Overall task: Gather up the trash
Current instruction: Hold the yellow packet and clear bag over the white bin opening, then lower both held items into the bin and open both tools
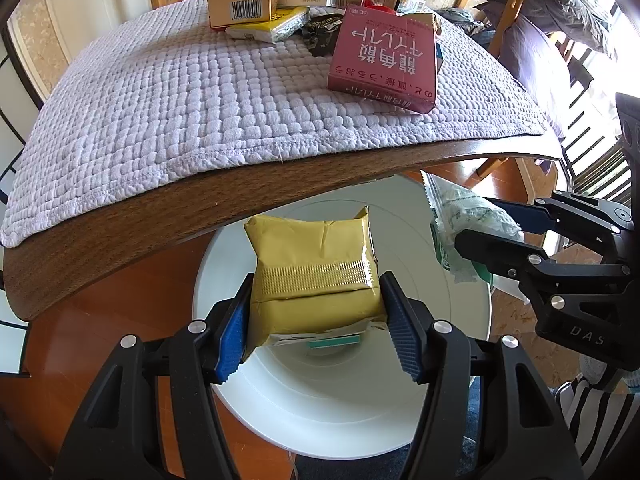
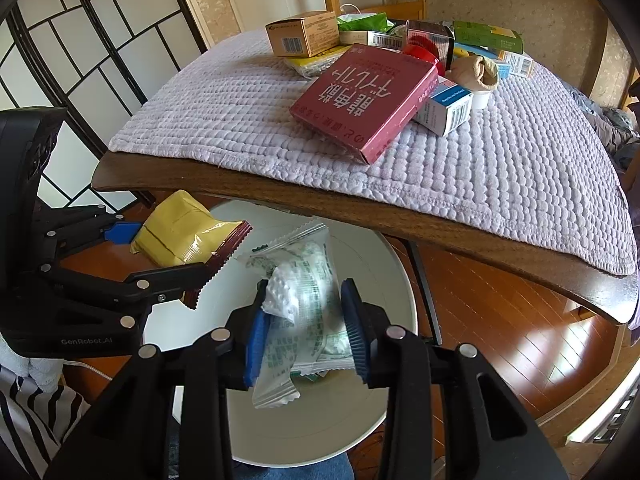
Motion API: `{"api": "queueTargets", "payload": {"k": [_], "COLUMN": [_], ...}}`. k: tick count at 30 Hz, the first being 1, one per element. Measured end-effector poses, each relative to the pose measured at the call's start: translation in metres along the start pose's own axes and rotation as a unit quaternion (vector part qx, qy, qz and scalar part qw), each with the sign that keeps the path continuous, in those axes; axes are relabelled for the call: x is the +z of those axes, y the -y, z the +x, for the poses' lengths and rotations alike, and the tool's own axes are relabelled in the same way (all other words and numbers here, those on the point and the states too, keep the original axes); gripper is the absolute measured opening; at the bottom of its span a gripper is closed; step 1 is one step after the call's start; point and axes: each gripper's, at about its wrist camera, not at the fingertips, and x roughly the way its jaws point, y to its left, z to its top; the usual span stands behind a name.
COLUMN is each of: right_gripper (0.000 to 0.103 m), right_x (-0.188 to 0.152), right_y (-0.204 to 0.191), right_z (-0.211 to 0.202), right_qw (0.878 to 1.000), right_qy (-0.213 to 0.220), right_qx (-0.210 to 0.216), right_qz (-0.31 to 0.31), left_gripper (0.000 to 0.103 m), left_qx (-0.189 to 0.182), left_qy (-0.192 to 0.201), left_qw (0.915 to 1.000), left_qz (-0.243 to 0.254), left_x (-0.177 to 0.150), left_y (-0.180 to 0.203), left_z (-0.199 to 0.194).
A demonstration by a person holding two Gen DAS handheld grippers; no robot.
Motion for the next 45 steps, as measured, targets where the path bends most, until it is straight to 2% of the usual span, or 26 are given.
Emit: {"api": "queueTargets", "payload": {"k": [23, 45], "right_gripper": [0.035, 0.035], "right_x": [-0.012, -0.020], "right_y": [-0.004, -0.009], "right_z": [0.026, 0.048], "right_qw": [1.000, 0.999], "right_qy": [-0.029, -0.036], "right_qx": [-0.011, -0.019], "right_qz": [-0.007, -0.004], "left_gripper": [0.062, 0.062], "left_qx": [0.004, 0.024], "left_qy": [-0.023, -0.051], "left_qw": [0.9997, 0.9983], "left_qz": [0.003, 0.017], "left_x": [-0.013, -0.047], "left_y": [-0.002, 0.001], "left_z": [0.017, 0.054]}}
